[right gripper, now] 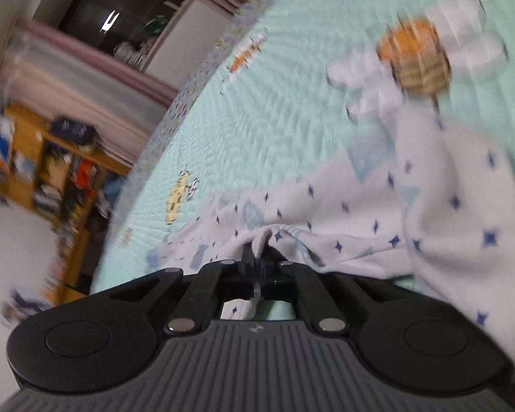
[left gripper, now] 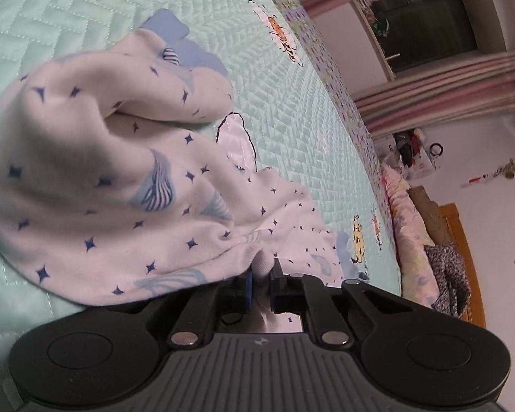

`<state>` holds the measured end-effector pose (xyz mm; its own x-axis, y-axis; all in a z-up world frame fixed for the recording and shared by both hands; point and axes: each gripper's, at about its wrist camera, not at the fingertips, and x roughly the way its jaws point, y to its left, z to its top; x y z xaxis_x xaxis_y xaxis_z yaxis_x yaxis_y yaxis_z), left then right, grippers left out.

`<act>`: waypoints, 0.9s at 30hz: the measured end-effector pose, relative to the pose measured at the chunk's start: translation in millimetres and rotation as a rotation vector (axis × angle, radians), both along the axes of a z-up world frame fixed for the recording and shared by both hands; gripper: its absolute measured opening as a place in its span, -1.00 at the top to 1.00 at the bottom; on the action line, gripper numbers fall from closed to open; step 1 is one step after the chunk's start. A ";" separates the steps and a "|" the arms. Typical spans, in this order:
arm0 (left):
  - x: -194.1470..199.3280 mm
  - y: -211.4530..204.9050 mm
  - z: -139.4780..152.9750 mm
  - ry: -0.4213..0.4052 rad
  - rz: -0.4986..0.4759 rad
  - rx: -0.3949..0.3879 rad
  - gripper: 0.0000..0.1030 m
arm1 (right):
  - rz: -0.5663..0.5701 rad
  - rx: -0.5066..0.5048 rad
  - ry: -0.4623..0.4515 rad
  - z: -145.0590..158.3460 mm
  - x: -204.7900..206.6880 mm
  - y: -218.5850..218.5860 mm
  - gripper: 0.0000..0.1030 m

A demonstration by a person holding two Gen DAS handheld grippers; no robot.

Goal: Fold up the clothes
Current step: 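Grasp the romper edge with both grippers and fold it over the body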

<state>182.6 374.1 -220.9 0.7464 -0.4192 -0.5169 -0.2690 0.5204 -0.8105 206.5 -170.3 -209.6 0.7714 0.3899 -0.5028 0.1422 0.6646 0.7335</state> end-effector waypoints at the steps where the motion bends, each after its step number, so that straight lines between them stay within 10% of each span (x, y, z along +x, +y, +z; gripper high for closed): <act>1: 0.1 -0.5 0.1 -0.003 -0.004 0.006 0.82 | 0.011 -0.049 -0.010 2.9 2.0 0.5 0.94; 5: -4.3 6.1 1.3 -0.035 -0.016 0.060 0.81 | 0.048 -0.178 -0.034 5.0 5.0 -6.4 0.93; 14: -14.6 8.1 5.9 -0.117 -0.115 0.214 0.76 | 0.059 -0.029 0.000 -9.5 8.7 -30.4 0.93; 22: -50.0 27.4 10.4 -0.083 -0.066 0.133 0.45 | 0.060 0.045 0.009 13.2 -43.5 -47.0 0.01; 27: -104.0 23.7 36.2 -0.116 -0.068 0.159 0.15 | 0.236 -0.060 -0.102 47.1 -105.9 -16.0 -0.07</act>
<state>78.6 397.8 -184.7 0.7777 -0.3902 -0.4929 -0.1387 0.6582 -0.7400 100.6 -186.4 -162.5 0.7106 0.5372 -0.4545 -0.0951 0.7133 0.6944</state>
